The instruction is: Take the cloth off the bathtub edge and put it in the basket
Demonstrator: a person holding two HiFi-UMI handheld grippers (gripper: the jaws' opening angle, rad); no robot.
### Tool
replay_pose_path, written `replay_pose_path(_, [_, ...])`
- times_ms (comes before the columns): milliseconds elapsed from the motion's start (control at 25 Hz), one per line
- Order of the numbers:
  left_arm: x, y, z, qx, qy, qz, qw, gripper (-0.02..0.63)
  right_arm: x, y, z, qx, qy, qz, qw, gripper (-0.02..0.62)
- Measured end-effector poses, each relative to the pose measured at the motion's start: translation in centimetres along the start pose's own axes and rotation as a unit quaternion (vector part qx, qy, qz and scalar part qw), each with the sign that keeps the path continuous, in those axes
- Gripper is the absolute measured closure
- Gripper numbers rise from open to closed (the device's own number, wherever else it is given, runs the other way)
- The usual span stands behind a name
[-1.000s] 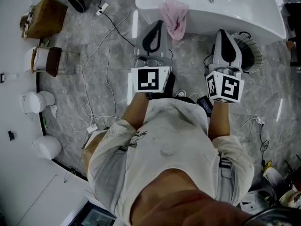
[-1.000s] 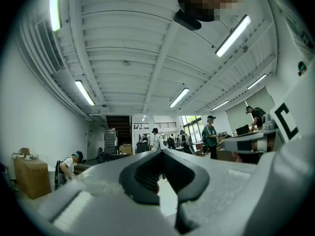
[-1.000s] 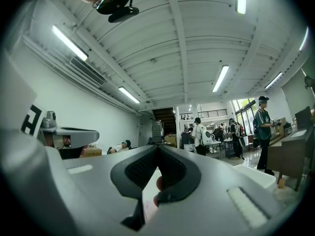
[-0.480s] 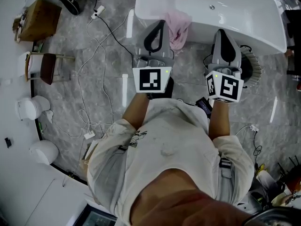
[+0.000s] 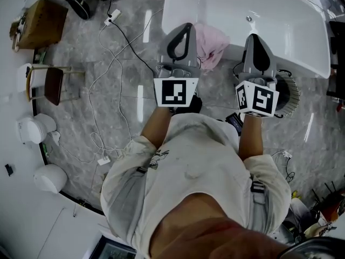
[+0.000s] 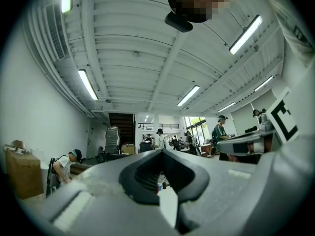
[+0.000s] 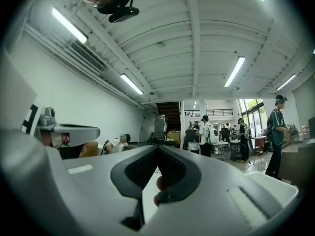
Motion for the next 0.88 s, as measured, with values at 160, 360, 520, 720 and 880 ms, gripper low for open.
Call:
replay_pose_path(160, [-2.4,-0.5,-1.5,0.003,-0.008,0.005,1.0000,0.604,-1.3,0.0,-2.7,-0.002,-0.006,0.004,1.000,0.592])
replay_pose_path(360, [-4.1,-1.1,-2.6,0.008,-0.011,0.003,0.9999,0.604,-2.1,-0.1,-4.5,-0.003,-0.013,0.011,1.000,0.592])
replay_pose_path(520, [-5.1,-1.6,-3.5,0.011,-0.015,-0.004,0.9998,0.604,-2.3,-0.3,-5.6,-0.002,-0.016,0.014,1.000,0.592])
replay_pose_path(720, [-5.1,-2.2,-4.7,0.006,-0.017,-0.019,0.9997,0.604,-1.8,-1.1,-6.4,-0.001,-0.018,0.012,1.000,0.592])
replay_pose_path(880, [-4.6,-3.7,-5.7,0.005,-0.014,-0.008,0.9999,0.604,-0.8,-2.4,-6.9,-0.007,-0.020,0.007,1.000,0.592])
Point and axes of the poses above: the fingertips, and each gripper's own axes: z backward along the fingers, x to its right, y out of its top, the point moved 8 cm from there along z, backward along the fingers, and after that the axes turned 9 degrees about -y, right-handed, at the moved point
